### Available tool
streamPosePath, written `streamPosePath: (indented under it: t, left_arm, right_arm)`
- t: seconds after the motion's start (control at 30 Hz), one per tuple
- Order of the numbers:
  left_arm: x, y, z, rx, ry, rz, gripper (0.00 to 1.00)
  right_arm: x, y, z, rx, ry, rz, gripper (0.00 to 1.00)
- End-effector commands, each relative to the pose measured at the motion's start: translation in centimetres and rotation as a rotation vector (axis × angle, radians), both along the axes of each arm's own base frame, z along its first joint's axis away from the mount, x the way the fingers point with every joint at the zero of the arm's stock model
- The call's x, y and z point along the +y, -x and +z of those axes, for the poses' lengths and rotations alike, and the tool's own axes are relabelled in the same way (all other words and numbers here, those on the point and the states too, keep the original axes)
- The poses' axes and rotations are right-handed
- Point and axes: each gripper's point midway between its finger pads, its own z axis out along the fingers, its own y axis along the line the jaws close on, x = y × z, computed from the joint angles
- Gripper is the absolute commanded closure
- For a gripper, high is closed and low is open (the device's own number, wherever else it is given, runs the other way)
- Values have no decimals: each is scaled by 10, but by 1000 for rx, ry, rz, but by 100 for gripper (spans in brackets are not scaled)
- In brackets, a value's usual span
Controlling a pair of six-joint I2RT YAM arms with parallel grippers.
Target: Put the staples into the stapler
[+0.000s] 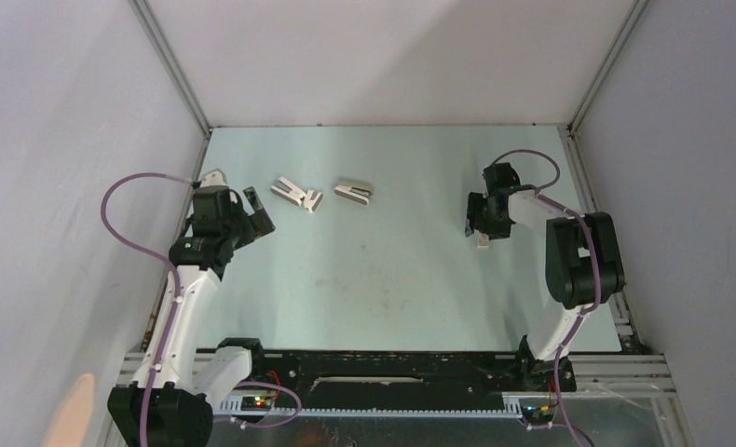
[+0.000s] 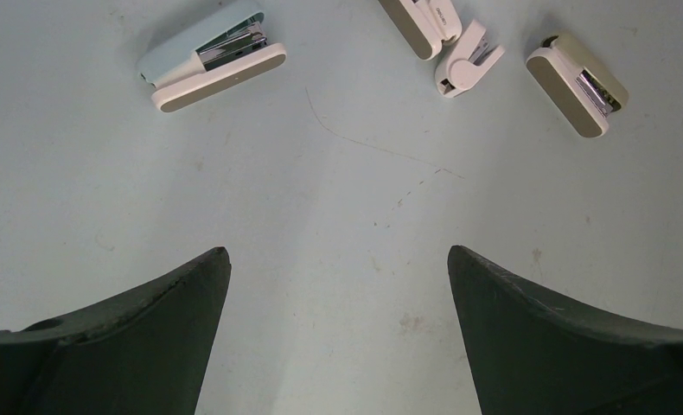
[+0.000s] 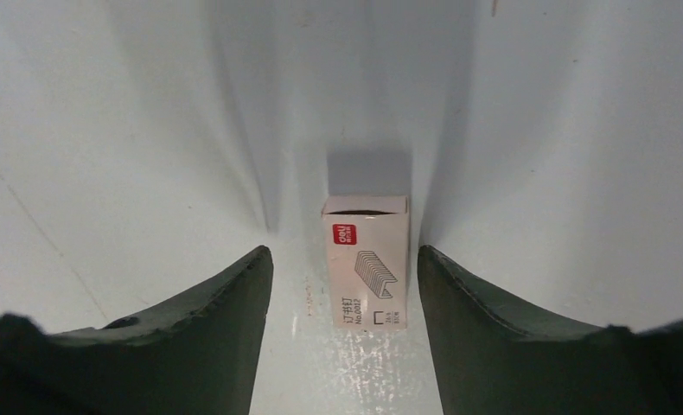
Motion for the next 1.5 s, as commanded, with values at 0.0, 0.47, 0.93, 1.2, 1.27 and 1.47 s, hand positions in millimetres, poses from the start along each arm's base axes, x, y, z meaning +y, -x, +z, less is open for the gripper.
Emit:
streamPosePath:
  t: [0.0,0.47,0.93,1.2,1.27,1.47]
  left_arm:
    - [-1,-4,11,-49,-8,-25,0]
    - [-8,-4,11,-56,14,-61,0]
    - [-51,1,3,-69,152,-240,0]
    - [-80,14,-11,-60,194,-308,0]
    - [-86,17,-15,-56,208,-320,0]
    - [-104,21,-27,-32,225,-360,0]
  right_arm:
    - [-9,-10,5,-24,78,-14,37]
    - [14,-5,6,-40,146,102,66]
    - [194,64,21,-149,93,769,67]
    - [244,101,17,-179,134,1032,61]
    - [247,105,14,-175,142,1064,60]
    - [242,108,8,-164,197,1092,50]
